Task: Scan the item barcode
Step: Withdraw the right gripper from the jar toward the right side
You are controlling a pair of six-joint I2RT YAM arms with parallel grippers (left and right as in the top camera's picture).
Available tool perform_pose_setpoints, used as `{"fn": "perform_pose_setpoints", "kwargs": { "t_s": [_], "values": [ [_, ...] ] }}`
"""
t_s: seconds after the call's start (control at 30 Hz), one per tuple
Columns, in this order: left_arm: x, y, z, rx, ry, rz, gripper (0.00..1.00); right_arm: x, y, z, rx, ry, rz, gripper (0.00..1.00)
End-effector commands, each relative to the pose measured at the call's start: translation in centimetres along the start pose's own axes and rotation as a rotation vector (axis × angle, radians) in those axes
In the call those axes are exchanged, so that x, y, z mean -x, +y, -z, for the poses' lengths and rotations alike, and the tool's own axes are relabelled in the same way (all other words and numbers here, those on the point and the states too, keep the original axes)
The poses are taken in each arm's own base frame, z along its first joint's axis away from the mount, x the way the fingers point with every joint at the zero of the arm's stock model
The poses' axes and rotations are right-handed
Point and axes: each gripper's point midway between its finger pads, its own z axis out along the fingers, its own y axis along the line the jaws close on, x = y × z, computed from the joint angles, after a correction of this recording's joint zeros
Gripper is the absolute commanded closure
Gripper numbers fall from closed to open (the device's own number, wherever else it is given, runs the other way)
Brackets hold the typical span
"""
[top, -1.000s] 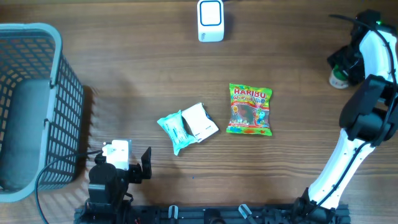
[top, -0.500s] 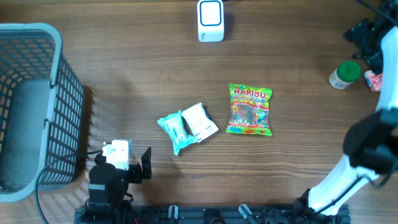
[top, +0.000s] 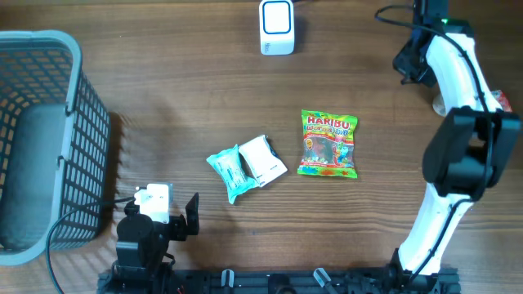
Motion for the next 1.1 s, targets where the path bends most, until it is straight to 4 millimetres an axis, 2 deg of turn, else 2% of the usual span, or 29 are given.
{"fn": "perform_pose_setpoints", "kwargs": {
  "t_s": [0.0,0.17,0.27,0.37,0.5,0.73,0.8,0.9,1.0,1.07],
  "values": [
    [0.0,0.2,-0.1,0.008,-0.003,0.01,0.0,0.9,-2.3,-1.6,-0.11,-0.032,0.015,0.96],
    [0.0,0.2,-0.1,0.008,-0.003,0.01,0.0,1.4,-5.1,-3.1,-0.209,-0.03,0.025,0.96],
    [0.0,0.2,-0.1,0.008,-0.003,0.01,0.0,0.8,-7.1,-4.9,-0.242,0.015,0.003,0.96],
    [0.0,0.2,-0.1,0.008,-0.003,0.01,0.0,0.5,-9.1,-5.9,-0.266,0.044,-0.025,0.95],
    [0.0,0.2,-0.1,0.008,-0.003,0.01,0.0,1.0,-11.2,-6.3,-0.283,0.059,-0.042,0.96],
    [0.0,0.2,-0.1,0.008,-0.003,0.01,0.0,1.6,-16.3,-7.1,-0.321,0.097,-0.116,0.96],
    [0.0,0.2,-0.1,0.008,-0.003,0.01,0.0,1.6,-17.3,-7.1,-0.329,0.108,-0.131,0.96],
    [0.0,0.2,-0.1,0.008,-0.003,0.01,0.0,1.2,-18.7,-7.1,-0.349,0.13,-0.158,0.96],
    [0.0,0.2,-0.1,0.008,-0.003,0.01,0.0,0.0,-20.6,-6.3,-0.458,0.142,-0.284,0.96],
    [0.0,0.2,-0.1,0.008,-0.003,0.01,0.0,-0.7,-21.2,-5.8,-0.499,0.149,-0.341,0.96]
  ]
}}
